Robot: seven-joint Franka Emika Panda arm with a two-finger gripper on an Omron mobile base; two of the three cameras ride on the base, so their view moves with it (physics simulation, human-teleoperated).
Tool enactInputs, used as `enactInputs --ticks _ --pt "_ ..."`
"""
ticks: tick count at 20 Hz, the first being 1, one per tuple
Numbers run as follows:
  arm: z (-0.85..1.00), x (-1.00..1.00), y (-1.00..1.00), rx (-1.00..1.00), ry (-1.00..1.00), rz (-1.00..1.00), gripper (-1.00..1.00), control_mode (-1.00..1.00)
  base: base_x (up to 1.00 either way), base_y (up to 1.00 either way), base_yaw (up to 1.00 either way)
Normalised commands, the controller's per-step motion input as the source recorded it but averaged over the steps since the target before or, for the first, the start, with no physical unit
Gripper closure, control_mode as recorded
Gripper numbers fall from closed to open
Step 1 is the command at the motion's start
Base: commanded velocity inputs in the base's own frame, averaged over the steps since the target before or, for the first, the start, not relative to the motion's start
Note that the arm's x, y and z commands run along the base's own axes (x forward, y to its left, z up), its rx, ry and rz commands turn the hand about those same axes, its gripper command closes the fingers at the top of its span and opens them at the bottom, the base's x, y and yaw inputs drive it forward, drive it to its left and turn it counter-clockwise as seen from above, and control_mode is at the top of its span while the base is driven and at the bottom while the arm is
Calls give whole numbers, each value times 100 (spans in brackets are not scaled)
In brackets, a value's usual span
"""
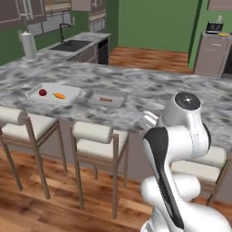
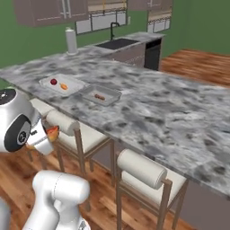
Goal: Place the cold items (carrot and tomato) from the fridge in one tupperware on the dining counter. Place the warm items (kebab skewer and hot dog) in the stove area in another tupperware.
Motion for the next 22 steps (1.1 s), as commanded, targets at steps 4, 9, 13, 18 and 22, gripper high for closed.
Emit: enactInputs --ticks 4,9,13,18,22 --pt "0 0 0 0 0 0 100 100 38 -18 -10" --pt "0 0 0 0 0 0 100 100 52 0 -26" --pt "0 0 0 0 0 0 100 100 53 1 -36" --pt "0 0 0 0 0 0 100 100 29 56 -42" --pt "0 0 0 0 0 0 100 100 0 98 -43"
